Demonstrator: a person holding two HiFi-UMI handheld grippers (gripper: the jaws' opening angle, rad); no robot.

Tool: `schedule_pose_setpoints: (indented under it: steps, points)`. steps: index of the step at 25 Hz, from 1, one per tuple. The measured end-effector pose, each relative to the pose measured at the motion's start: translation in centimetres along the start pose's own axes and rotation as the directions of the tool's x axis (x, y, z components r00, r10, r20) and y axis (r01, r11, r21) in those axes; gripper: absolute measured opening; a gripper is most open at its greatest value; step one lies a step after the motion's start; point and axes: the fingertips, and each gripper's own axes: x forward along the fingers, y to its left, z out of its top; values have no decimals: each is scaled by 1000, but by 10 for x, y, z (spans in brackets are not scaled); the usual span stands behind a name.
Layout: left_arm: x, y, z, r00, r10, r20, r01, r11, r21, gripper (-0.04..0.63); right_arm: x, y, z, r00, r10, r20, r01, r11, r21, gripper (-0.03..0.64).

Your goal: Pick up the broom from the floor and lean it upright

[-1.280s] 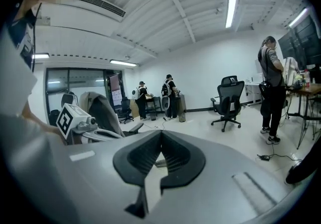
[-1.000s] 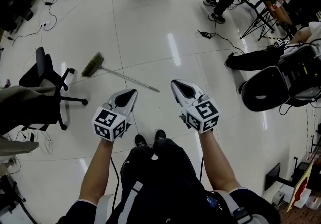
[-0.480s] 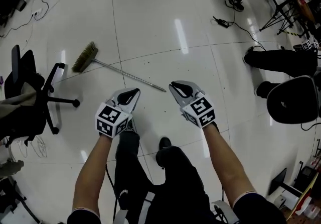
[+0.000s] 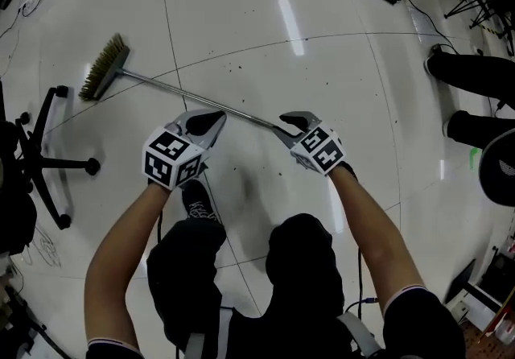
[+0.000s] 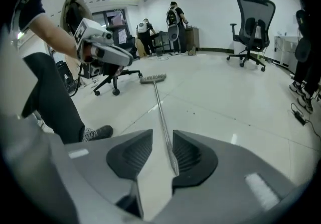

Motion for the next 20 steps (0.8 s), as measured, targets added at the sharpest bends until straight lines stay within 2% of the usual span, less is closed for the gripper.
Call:
schedule_pose_setpoints:
  steps: [6,12,15,17,18,20]
  points:
    - [33,29,-54,999,-18,-29,18,1000,9,-2,82,-14,-81,994,25,-104,-28,999,-27,135]
    - [41,67,-97,996,86,-32,-87,996,-29,-2,138,-23,-122,990,-6,-140,-2,998,-58,151]
    - [44,73,-114,993,112,-43,-115,992,-59,-2,148,-23,-135,991,-35,-133,25,996,-80,168]
    - [45,72,-119,993,110,-49,-113,990,-78,-2,147,-24,-136,991,-51,-127,41,996,-81,156]
    - [46,72,-120,993,109,-51,-113,990,-83,-2,147,-23,-136,989,-47,-141,34,995,-95,109]
    - [46,70,-119,993,109,-48,-113,990,-85,-2,144,-18,-138,983,-28,-181,1,989,-145,91]
